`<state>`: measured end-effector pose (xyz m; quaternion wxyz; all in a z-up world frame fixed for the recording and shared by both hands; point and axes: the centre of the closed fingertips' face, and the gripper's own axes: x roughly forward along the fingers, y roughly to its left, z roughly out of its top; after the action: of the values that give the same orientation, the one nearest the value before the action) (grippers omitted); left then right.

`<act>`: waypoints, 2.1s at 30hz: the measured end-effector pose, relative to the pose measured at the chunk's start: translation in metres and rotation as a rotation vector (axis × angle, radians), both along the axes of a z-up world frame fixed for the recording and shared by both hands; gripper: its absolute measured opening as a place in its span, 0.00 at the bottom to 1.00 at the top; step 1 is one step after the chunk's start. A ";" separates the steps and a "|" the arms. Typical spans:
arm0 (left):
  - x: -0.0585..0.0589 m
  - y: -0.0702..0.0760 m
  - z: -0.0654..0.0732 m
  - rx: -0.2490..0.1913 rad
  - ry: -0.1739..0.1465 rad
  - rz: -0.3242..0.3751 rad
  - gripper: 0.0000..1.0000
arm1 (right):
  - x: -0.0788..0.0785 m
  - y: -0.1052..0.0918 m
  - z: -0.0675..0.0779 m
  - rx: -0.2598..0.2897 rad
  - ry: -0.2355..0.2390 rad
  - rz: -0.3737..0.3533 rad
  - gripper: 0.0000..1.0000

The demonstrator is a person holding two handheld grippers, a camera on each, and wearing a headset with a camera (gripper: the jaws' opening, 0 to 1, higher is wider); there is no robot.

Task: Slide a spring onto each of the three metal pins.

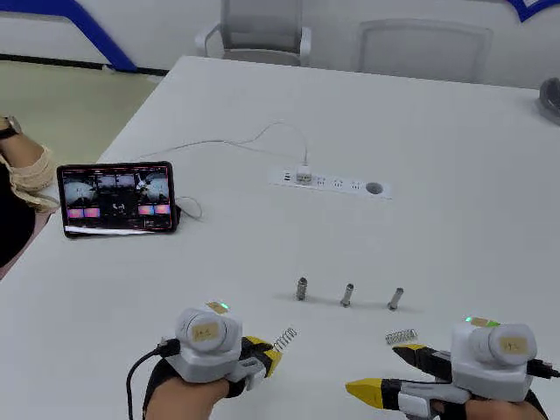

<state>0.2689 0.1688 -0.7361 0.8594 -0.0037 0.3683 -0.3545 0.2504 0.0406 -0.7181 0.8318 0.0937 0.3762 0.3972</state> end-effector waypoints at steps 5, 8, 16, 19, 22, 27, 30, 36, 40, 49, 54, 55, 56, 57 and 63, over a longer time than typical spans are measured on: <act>-0.001 0.008 0.007 -0.010 -0.012 0.021 0.10 | 0.003 0.011 0.003 0.013 -0.001 0.037 0.78; -0.002 0.010 0.014 -0.017 -0.021 0.028 0.10 | 0.005 0.017 0.006 0.019 -0.004 0.056 0.77; -0.003 0.008 0.023 -0.019 -0.042 0.012 0.10 | 0.016 0.028 0.020 0.067 -0.015 0.061 0.73; -0.003 0.007 0.024 -0.010 -0.050 0.000 0.10 | 0.019 0.032 0.023 0.083 -0.017 0.067 0.69; -0.004 0.005 0.022 -0.013 -0.046 -0.004 0.10 | 0.019 0.036 0.028 0.103 -0.017 0.076 0.65; -0.007 -0.001 0.024 -0.017 -0.049 -0.024 0.10 | 0.019 0.039 0.028 0.107 -0.012 0.088 0.61; -0.008 -0.005 0.026 -0.017 -0.051 -0.037 0.10 | 0.018 0.045 0.030 0.132 -0.003 0.099 0.54; -0.010 -0.015 0.034 -0.024 -0.062 -0.070 0.10 | 0.021 0.053 0.036 0.151 0.003 0.121 0.45; -0.012 -0.025 0.042 -0.035 -0.076 -0.093 0.10 | 0.022 0.058 0.042 0.186 0.012 0.128 0.38; -0.018 -0.043 0.051 -0.050 -0.096 -0.141 0.10 | 0.019 0.065 0.046 0.228 0.032 0.139 0.31; -0.021 -0.052 0.056 -0.058 -0.105 -0.165 0.10 | 0.015 0.070 0.047 0.244 0.045 0.154 0.27; -0.022 -0.053 0.057 -0.059 -0.106 -0.171 0.10 | 0.015 0.071 0.048 0.249 0.048 0.155 0.26; -0.022 -0.054 0.057 -0.058 -0.107 -0.174 0.10 | 0.015 0.071 0.048 0.250 0.048 0.153 0.26; -0.022 -0.054 0.056 -0.056 -0.111 -0.178 0.10 | 0.015 0.071 0.047 0.247 0.045 0.153 0.26; -0.025 -0.056 0.055 -0.057 -0.110 -0.189 0.10 | 0.014 0.066 0.048 0.253 0.044 0.151 0.20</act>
<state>0.2439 0.1129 -0.6810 0.8405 0.0260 0.3093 -0.4441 0.2648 0.1070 -0.6697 0.7728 0.1778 0.3474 0.5005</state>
